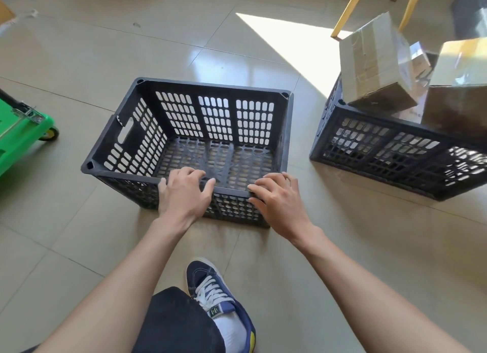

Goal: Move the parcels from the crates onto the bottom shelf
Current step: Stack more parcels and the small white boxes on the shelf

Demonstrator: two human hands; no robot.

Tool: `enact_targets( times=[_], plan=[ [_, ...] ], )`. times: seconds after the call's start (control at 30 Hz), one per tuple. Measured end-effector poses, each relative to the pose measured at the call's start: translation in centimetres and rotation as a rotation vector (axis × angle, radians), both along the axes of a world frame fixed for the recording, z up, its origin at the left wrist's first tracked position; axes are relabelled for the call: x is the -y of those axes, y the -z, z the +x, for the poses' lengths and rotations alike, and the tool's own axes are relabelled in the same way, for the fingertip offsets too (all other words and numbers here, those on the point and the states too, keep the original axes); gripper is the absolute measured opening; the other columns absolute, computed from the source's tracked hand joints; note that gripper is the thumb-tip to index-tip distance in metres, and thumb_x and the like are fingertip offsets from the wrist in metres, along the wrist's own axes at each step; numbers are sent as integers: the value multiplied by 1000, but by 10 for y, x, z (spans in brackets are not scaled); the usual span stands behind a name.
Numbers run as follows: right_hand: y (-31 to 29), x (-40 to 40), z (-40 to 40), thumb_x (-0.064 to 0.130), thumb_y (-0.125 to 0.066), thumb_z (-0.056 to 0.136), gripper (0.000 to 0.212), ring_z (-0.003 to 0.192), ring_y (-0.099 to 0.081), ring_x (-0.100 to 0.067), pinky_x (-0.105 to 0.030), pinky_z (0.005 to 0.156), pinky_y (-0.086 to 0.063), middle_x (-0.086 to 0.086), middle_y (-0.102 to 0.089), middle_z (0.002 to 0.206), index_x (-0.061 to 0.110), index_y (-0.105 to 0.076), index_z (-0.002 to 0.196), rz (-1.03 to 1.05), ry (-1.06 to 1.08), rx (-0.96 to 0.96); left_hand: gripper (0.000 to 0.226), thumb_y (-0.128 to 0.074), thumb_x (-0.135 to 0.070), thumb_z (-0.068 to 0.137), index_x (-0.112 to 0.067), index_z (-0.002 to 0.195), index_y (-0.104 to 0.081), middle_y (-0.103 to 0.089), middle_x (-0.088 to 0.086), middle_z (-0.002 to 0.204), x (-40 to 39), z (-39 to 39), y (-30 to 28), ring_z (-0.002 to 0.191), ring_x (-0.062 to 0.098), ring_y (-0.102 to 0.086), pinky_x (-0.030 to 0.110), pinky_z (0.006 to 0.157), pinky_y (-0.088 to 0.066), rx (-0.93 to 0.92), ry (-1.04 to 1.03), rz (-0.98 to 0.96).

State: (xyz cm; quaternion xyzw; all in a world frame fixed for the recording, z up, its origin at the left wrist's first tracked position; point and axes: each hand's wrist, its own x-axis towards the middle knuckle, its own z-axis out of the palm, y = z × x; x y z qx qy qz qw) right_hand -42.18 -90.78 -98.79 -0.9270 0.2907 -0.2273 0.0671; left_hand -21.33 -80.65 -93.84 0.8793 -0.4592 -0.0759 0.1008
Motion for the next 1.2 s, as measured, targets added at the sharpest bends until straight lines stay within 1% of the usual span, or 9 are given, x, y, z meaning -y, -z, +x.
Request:
enact_targets(
  times=[0.07,0.17,0.33,0.57,0.73,0.87,1.03,1.13,1.2],
  plan=[
    [-8,4,-24,32,-63,91,23,113,-57,-25,-48,96,-41,2,-68,113,22,-72,109,12,43,7,44,-50,-54,97,-25,126,-67,-62,-2,131,12,-27,-6,127,24,-50,50,107,-38,-5,62,-8],
    [-20,13,-65,26,-67,91,25,116,-56,-26,-48,95,-41,1,-66,119,23,-68,116,78,148,-6,41,-51,-50,98,-26,128,-65,-63,-3,130,27,-66,-17,125,23,-50,48,104,-39,-2,161,-9],
    [-45,29,-137,22,-68,91,32,119,-56,-27,-46,99,-40,-2,-65,126,20,-68,122,184,348,-8,40,-51,-48,98,-25,128,-64,-64,-1,129,54,-129,-39,123,24,-51,48,102,-42,27,342,-26],
    [-55,67,-223,25,-63,94,44,132,-47,-26,-45,109,-32,-5,-55,143,19,-59,137,265,548,-81,44,-48,-47,99,-26,136,-58,-61,-2,136,112,-202,-42,128,22,-49,45,103,-41,56,540,-24],
    [-38,112,-257,30,-60,96,51,137,-40,-25,-44,110,-31,-4,-46,151,22,-50,145,281,666,-140,50,-50,-44,99,-25,146,-47,-53,-1,144,174,-243,-24,134,23,-44,48,106,-38,59,653,-28],
    [-24,154,-274,31,-62,95,54,139,-36,-27,-46,110,-30,-6,-41,154,23,-48,146,259,734,-145,57,-53,-42,97,-24,150,-41,-45,1,151,233,-267,-12,141,25,-35,51,107,-39,65,721,-64],
    [-18,207,-290,32,-60,96,57,143,-29,-29,-48,110,-31,-7,-31,160,26,-40,149,249,804,-177,65,-53,-44,98,-26,155,-30,-32,6,161,301,-284,3,151,29,-20,58,117,-26,115,777,-67],
    [-15,228,-298,30,-59,96,60,145,-24,-30,-51,111,-31,-8,-27,161,27,-36,151,214,813,-211,64,-51,-45,98,-28,156,-29,-33,6,161,335,-287,10,150,30,-21,61,119,-22,93,764,-115],
    [-12,239,-302,29,-58,96,61,146,-22,-31,-53,113,-29,-9,-27,161,28,-34,152,166,807,-253,62,-49,-46,98,-31,155,-30,-37,5,159,351,-288,17,148,30,-24,65,118,-19,82,745,-101]
  ],
)
